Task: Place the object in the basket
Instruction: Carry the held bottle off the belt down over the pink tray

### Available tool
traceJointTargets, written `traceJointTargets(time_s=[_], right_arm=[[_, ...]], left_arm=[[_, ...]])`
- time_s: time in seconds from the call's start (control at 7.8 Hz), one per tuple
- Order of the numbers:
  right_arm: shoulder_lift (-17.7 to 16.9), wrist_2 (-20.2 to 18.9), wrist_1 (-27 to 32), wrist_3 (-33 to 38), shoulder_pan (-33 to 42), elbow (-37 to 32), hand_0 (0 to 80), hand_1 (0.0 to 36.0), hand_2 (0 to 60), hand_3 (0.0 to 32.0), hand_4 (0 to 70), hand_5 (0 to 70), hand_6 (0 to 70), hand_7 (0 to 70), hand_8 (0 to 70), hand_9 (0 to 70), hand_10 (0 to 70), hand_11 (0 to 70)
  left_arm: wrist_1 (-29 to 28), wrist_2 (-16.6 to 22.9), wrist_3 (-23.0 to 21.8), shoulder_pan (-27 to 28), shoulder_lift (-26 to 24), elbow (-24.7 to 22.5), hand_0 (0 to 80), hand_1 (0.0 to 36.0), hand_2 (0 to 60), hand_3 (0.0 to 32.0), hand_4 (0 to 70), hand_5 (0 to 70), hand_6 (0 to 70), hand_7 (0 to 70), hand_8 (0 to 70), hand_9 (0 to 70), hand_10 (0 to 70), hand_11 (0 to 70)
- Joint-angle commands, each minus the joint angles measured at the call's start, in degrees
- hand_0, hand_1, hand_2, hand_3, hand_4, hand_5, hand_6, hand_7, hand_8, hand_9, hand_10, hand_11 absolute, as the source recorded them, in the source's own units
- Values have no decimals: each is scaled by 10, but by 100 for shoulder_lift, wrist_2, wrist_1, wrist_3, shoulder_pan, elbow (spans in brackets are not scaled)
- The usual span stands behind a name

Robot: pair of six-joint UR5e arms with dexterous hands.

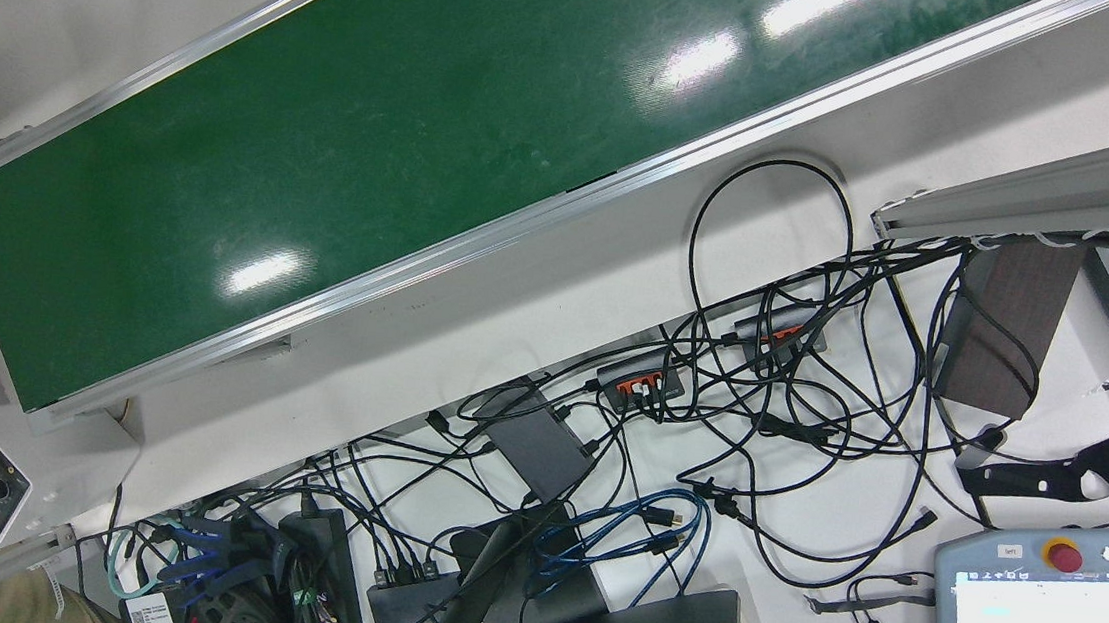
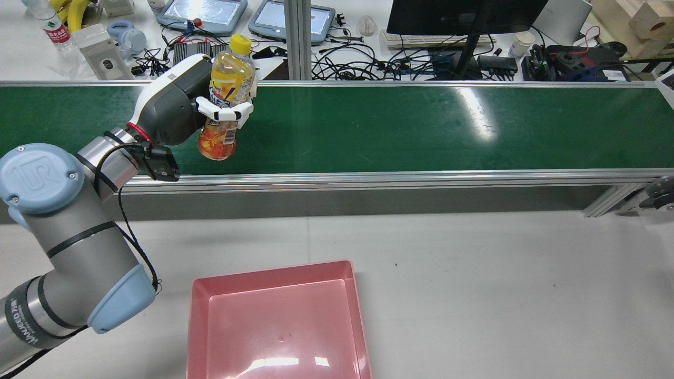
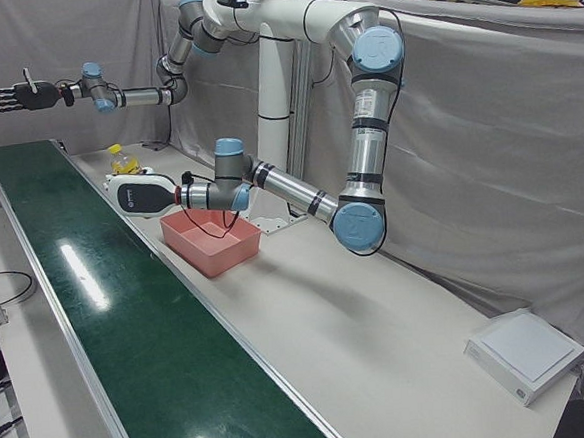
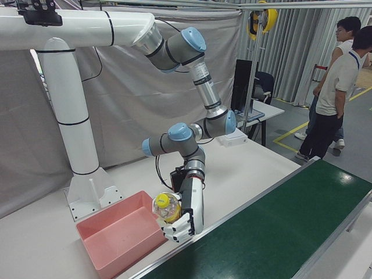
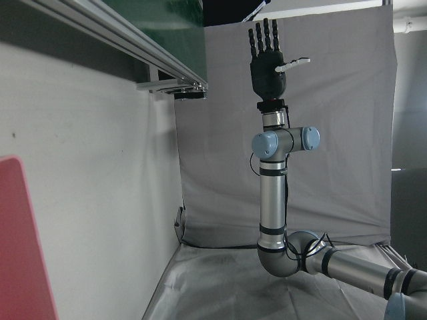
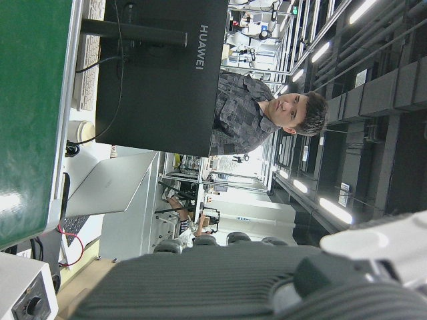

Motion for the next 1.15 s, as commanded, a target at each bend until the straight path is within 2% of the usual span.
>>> traceJointTargets(time_s=[0.0, 0.26, 0.51, 0.64, 0.77, 0.9, 1.03], right_arm=[[3, 0, 0, 0, -3, -2, 0, 0, 0, 0, 0, 0, 0, 0, 0, 0, 0, 0], [3, 0, 0, 0, 6, -2, 0, 0, 0, 0, 0, 0, 0, 0, 0, 0, 0, 0], [-5, 0, 0, 0, 6, -2, 0, 0, 0, 0, 0, 0, 0, 0, 0, 0, 0, 0], [3, 0, 0, 0, -3, -2, 0, 0, 0, 0, 0, 0, 0, 0, 0, 0, 0, 0], [3, 0, 0, 0, -3, -2, 0, 0, 0, 0, 0, 0, 0, 0, 0, 0, 0, 0], [3, 0, 0, 0, 6, -2, 0, 0, 0, 0, 0, 0, 0, 0, 0, 0, 0, 0], [3, 0, 0, 0, -3, -2, 0, 0, 0, 0, 0, 0, 0, 0, 0, 0, 0, 0]], left_arm=[[111, -17, 276, 655, 94, -339, 507, 315, 600, 0, 507, 700, 538, 693, 700, 700, 700, 700], [111, -17, 425, 1015, 103, -374, 518, 300, 600, 0, 493, 700, 510, 661, 689, 700, 700, 700], [15, -61, 523, 1297, 383, -392, 523, 296, 600, 0, 502, 700, 499, 644, 678, 700, 700, 700], [-3, -61, 523, 1403, 402, -400, 519, 290, 600, 0, 483, 700, 486, 630, 668, 700, 700, 700], [-90, -61, 523, 1508, 637, -435, 520, 288, 600, 0, 474, 700, 471, 615, 659, 700, 700, 700], [-108, -70, 532, 1605, 926, -662, 529, 295, 600, 0, 492, 700, 474, 616, 658, 700, 700, 700], [-108, -70, 532, 1641, 1103, -882, 541, 267, 600, 0, 486, 700, 444, 571, 610, 700, 672, 700]])
